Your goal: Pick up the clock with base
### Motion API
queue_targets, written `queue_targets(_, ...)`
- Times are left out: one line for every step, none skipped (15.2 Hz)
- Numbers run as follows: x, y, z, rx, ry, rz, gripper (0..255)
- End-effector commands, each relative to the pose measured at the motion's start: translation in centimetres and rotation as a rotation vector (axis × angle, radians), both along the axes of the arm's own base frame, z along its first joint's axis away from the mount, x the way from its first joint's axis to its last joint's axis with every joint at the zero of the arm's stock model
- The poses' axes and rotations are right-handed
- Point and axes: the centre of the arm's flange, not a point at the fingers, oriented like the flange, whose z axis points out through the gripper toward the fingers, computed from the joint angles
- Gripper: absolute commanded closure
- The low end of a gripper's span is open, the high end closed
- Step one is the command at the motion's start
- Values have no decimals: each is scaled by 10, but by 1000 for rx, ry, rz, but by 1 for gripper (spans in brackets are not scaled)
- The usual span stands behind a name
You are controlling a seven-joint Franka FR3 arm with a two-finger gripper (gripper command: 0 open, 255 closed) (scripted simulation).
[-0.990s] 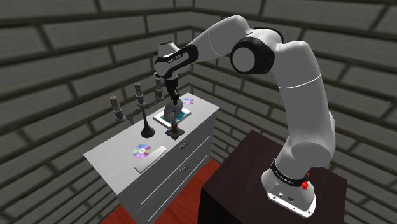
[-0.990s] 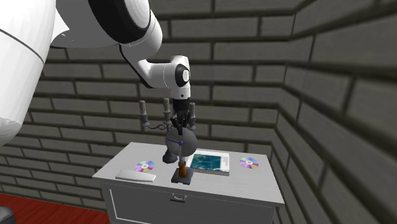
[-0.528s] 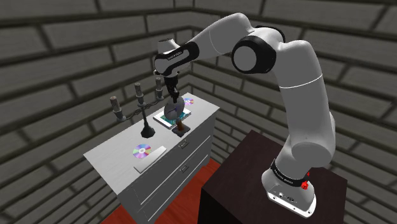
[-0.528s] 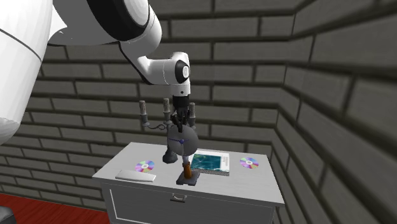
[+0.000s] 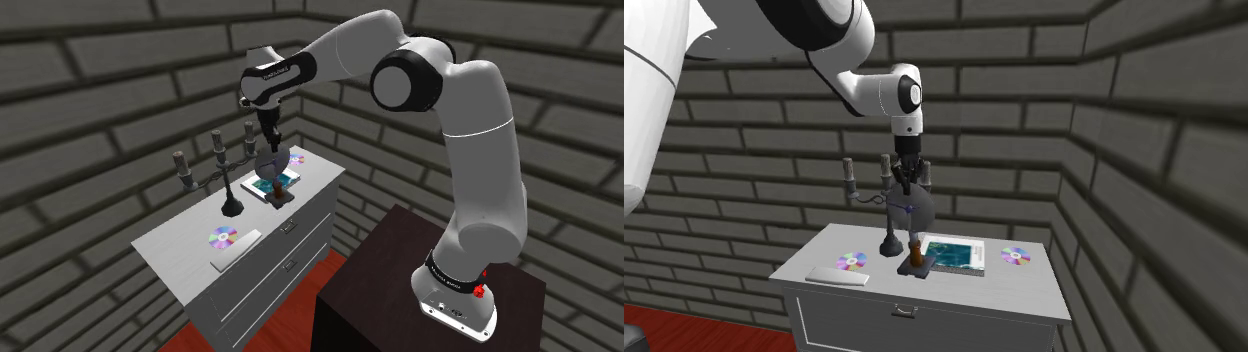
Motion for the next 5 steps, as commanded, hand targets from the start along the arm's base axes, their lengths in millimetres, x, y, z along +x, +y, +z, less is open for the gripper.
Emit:
queue_targets(0, 0, 11, 0, -1, 0, 255)
queue_targets(0, 0, 17, 0, -1, 0, 255)
queue_targets(0, 0, 22, 0, -1, 0, 255)
queue_targets(0, 0, 23, 0, -1, 0, 255)
queue_targets(0, 0, 23, 0, -1, 0, 255)
